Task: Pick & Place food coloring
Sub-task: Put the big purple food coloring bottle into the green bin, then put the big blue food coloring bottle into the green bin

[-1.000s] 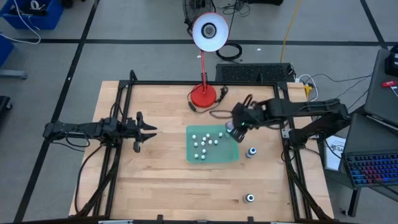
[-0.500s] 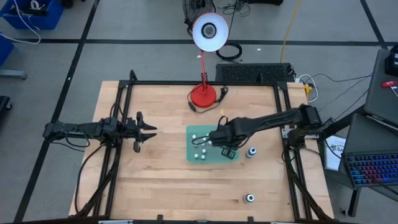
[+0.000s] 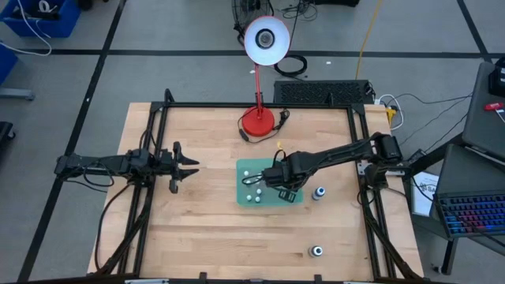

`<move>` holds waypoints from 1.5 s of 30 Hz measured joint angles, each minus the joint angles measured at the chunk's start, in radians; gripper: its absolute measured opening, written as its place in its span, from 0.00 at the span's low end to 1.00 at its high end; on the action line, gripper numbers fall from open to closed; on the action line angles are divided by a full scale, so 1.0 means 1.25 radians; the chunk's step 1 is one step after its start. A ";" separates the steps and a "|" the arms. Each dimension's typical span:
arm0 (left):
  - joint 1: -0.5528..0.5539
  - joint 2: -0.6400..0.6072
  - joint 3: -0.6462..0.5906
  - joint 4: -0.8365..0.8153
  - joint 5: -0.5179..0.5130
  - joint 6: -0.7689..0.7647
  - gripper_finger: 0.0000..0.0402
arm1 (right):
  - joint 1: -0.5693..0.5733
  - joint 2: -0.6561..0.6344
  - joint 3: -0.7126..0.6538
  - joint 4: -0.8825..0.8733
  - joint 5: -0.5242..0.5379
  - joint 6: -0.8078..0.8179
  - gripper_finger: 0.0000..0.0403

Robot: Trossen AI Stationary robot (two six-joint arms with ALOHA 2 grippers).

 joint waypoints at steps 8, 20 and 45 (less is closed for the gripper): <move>0.000 0.000 0.000 0.000 0.000 0.000 0.32 | -0.002 0.000 -0.021 0.026 0.001 0.002 0.32; 0.000 0.000 0.000 0.000 0.000 0.000 0.32 | -0.001 -0.016 -0.021 0.024 0.001 0.065 0.66; 0.000 0.000 0.000 0.000 0.000 0.000 0.32 | 0.142 -0.242 -0.163 -0.138 -0.071 0.494 0.61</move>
